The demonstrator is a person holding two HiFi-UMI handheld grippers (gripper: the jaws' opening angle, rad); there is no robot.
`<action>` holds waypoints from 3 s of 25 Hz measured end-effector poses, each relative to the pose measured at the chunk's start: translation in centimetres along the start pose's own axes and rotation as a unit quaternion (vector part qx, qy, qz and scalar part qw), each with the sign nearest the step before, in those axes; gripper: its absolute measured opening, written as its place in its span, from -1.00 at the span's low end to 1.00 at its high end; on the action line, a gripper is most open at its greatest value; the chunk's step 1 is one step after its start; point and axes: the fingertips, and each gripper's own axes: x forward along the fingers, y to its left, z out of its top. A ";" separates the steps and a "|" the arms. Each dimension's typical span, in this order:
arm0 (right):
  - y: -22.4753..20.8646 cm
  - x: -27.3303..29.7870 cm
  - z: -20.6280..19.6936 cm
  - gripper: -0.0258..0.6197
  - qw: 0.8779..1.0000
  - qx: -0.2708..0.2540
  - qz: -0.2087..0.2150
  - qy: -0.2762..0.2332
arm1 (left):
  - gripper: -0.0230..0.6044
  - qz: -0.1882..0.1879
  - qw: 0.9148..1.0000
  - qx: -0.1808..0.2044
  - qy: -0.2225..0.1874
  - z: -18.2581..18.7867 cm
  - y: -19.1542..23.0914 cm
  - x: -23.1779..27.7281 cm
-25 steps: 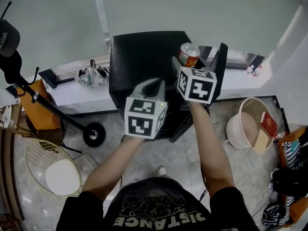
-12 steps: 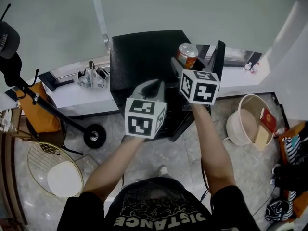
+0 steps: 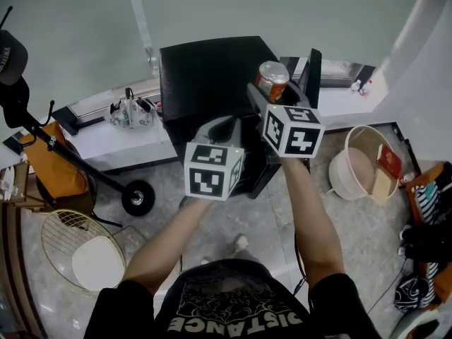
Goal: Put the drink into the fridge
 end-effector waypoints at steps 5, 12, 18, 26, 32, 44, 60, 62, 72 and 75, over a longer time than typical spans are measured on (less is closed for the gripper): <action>1.1 -2.9 -0.4 0.09 1.000 0.004 -0.012 -0.005 | -0.91 -0.015 1.000 0.000 0.005 -1.2 -1.0 -1.7; 2.4 -6.4 -2.5 0.09 1.000 0.013 -0.022 -0.003 | -0.91 -0.030 0.999 -0.003 0.011 -3.4 -2.2 -3.0; 2.4 -8.1 -5.1 0.09 1.000 0.022 -0.019 -0.007 | -0.91 -0.032 0.999 -0.007 0.017 -5.5 -2.6 -3.0; 1.3 -7.2 -10.1 0.09 1.000 0.019 -0.005 -0.002 | -0.91 -0.011 1.000 -0.017 0.022 -8.8 -2.2 -0.6; 0.4 -5.0 -15.8 0.09 1.000 0.029 0.009 0.006 | -0.91 -0.001 0.999 -0.017 0.030 -13.3 -1.6 1.9; -0.9 2.0 -25.6 0.09 0.999 0.006 0.041 0.011 | -0.91 0.033 0.998 -0.032 0.046 -21.5 1.5 7.2; -2.9 11.4 -36.9 0.09 0.999 0.003 0.050 0.011 | -0.91 0.053 0.996 -0.024 0.060 -29.3 5.5 12.4; -3.4 12.4 -38.3 0.09 0.999 0.005 0.048 0.014 | -0.91 0.053 0.996 -0.020 0.064 -30.2 5.8 13.0; -4.3 15.4 -42.6 0.09 0.999 -0.004 0.042 0.020 | -0.91 0.055 0.996 -0.018 0.063 -32.8 6.7 15.0; -4.1 15.9 -43.6 0.09 0.999 -0.006 0.040 0.028 | -0.91 0.056 0.996 -0.017 0.060 -33.1 6.9 15.2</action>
